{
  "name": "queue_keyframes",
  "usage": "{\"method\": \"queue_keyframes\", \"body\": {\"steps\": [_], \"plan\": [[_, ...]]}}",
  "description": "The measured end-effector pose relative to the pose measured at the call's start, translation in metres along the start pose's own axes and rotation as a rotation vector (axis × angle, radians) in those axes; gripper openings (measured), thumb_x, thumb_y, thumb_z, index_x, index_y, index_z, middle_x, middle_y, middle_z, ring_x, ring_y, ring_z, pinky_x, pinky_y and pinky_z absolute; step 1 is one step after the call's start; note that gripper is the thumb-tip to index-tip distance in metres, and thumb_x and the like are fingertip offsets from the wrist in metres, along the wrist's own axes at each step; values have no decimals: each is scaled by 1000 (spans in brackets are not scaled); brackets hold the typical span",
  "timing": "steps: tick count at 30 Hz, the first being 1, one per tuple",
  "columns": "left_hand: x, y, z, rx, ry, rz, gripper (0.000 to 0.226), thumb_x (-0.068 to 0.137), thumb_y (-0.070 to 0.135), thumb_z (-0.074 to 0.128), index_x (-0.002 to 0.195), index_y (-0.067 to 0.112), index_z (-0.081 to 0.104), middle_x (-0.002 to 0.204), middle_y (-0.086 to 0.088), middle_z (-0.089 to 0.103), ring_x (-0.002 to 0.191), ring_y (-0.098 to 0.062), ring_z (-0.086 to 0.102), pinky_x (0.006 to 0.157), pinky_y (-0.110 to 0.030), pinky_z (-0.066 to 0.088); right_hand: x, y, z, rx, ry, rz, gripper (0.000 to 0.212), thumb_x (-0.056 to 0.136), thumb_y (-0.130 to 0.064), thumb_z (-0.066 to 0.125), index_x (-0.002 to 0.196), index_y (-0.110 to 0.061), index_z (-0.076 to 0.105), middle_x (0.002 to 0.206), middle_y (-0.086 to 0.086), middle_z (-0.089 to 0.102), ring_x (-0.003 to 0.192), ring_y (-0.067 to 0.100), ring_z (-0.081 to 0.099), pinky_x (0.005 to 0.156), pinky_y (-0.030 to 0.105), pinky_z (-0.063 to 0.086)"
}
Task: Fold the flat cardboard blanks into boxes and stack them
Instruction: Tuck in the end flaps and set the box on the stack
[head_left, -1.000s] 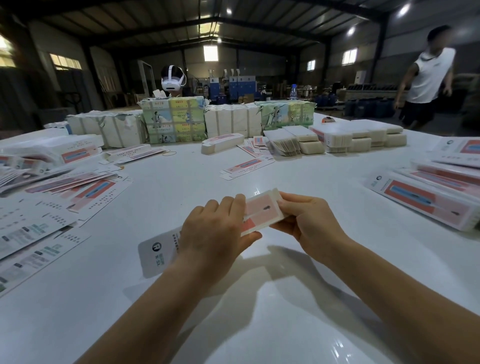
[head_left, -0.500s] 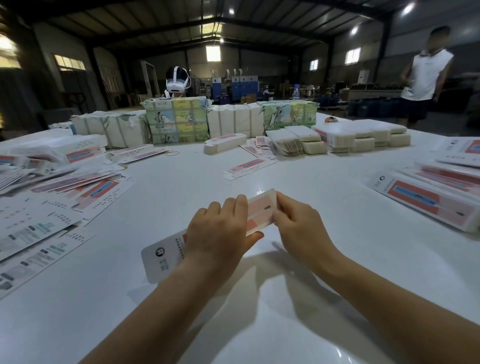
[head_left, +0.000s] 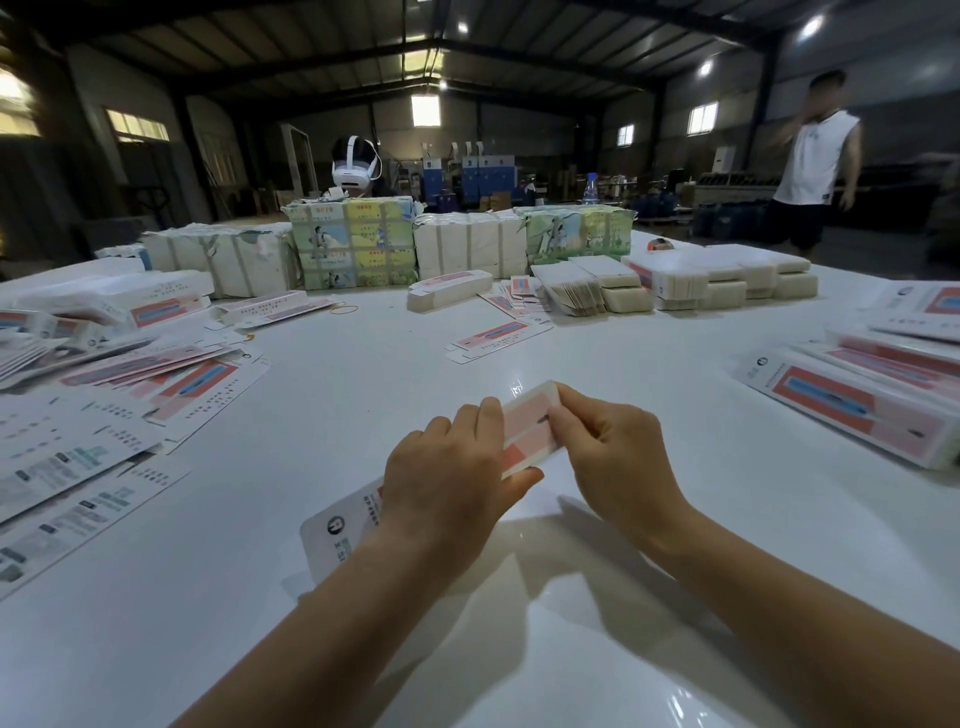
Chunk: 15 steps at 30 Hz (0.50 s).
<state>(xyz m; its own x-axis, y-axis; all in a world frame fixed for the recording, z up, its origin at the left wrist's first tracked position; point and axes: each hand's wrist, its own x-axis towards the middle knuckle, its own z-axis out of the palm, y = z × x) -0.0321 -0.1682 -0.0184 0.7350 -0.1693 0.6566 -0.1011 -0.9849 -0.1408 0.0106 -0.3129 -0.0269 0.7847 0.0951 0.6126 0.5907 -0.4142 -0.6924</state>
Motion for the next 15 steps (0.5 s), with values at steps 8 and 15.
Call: {"method": "queue_keyframes", "body": {"steps": [8, 15], "plan": [[0, -5, 1, -53, -62, -35, 72, 84, 63, 48, 135, 12, 44, 108, -1, 62, 86, -21, 62, 62, -28, 43, 4, -1, 1, 112, -111, 83, 25, 99, -11, 43, 100, -11, 68, 85, 10, 70, 82, 32, 61, 77, 49, 52], [-1, -11, 14, 38, -100, 28, 70, 88, 68, 30, 140, 21, 27, 119, 6, 53, 98, -17, 55, 64, -27, 30, 3, 4, 1, 115, -191, 114, 24, 98, -10, 42, 100, -6, 66, 88, 12, 69, 88, 37, 61, 82, 58, 50]]}}
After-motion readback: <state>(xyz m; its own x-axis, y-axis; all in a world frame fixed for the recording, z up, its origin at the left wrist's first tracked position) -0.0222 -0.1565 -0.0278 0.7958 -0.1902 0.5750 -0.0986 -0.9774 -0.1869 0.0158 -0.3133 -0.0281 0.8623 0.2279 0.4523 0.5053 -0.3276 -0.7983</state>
